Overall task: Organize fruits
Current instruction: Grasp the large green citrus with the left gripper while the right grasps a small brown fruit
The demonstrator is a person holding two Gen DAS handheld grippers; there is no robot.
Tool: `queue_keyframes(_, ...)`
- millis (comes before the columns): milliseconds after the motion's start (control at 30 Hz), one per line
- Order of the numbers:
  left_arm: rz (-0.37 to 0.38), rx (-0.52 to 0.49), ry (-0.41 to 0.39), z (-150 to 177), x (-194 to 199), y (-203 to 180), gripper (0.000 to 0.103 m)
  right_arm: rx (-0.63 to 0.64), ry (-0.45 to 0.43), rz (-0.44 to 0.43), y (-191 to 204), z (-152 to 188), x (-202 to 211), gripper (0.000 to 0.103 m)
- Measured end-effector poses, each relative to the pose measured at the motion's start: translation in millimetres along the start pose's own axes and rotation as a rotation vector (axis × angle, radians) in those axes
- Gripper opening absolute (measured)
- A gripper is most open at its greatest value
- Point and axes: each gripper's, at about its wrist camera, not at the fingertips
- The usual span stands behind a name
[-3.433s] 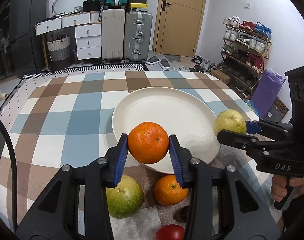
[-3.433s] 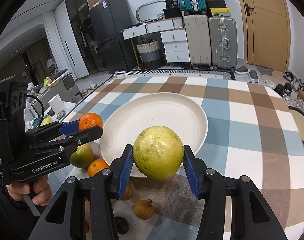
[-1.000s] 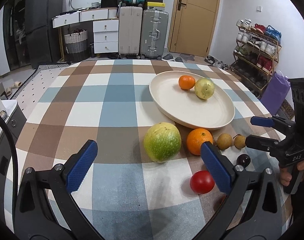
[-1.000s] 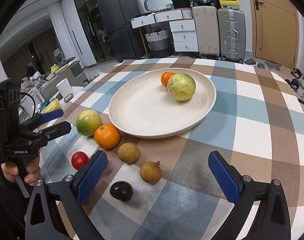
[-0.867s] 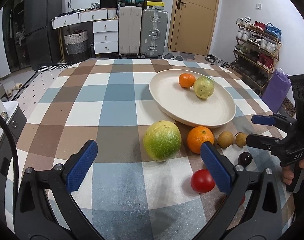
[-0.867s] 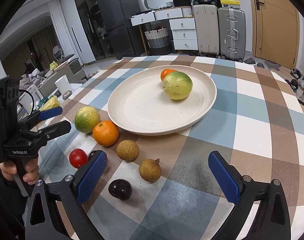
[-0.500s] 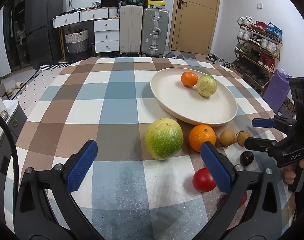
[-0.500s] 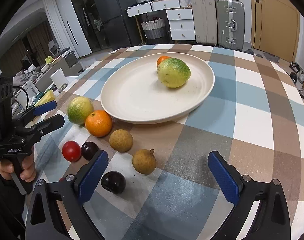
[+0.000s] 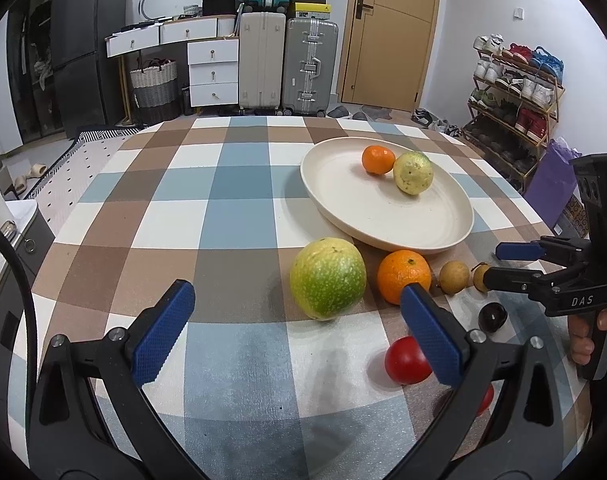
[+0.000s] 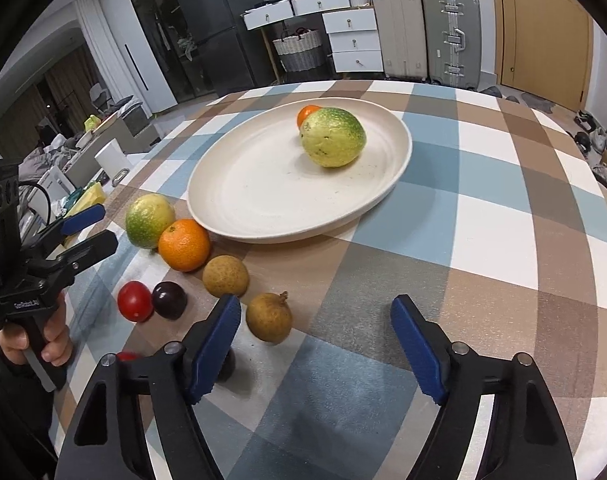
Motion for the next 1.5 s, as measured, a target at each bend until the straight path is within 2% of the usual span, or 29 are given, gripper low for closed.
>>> queue_keyframes(167,-0.001,0.001,0.002,-0.3,-0.5,0.2,0.103,0.014,0.002,-0.023,4.4,0.0,0.0,0.061)
queue_keyframes(300,-0.002,0.001,-0.001,-1.2,-1.1,0.9,0.103,0.039,0.007,-0.029,10.8,0.5,-1.1,0.054)
queue_keyframes(467,-0.001,-0.001,-0.001,-0.6,-1.7,0.8,0.103,0.063,0.009,-0.054,16.0,2.4,-1.4,0.031)
queue_keyframes(533,-0.003,-0.004,0.000,0.0,-3.3,0.4,0.103,0.061,0.008,-0.069,16.9,2.3,-1.5,0.026)
queue_keyframes(700,-0.005,-0.006,0.005,0.1,-6.1,0.0,0.103,0.075,-0.009,-0.063,20.9,2.1,1.1,0.025)
queue_keyframes(933,0.002,-0.005,0.021,0.4,-9.3,-0.2,0.103,0.070,-0.083,-0.061,22.6,-1.5,14.8,0.025)
queue_keyframes(1167,0.053,0.039,0.054,-5.7,-17.5,3.4,0.103,0.057,-0.142,-0.080,22.7,-3.4,23.5,0.025)
queue_keyframes(1267,0.046,0.028,0.081,-10.1,-26.0,2.2,0.103,0.038,-0.149,-0.092,19.7,-4.7,25.3,0.025)
queue_keyframes(1367,0.009,0.002,0.098,-16.8,-34.7,0.3,0.103,0.017,-0.148,-0.114,16.5,-5.4,25.5,0.025)
queue_keyframes(1500,0.032,-0.030,0.144,-24.7,-48.4,-2.8,0.103,0.003,-0.145,-0.114,13.9,-6.2,26.5,0.025)
Point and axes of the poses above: each gripper's, at about its wrist camera, not at the fingertips, and x roughly against the way its jaws point, y to its left, z to its underside, and after that the axes turned 3 degrees about x, right-handed
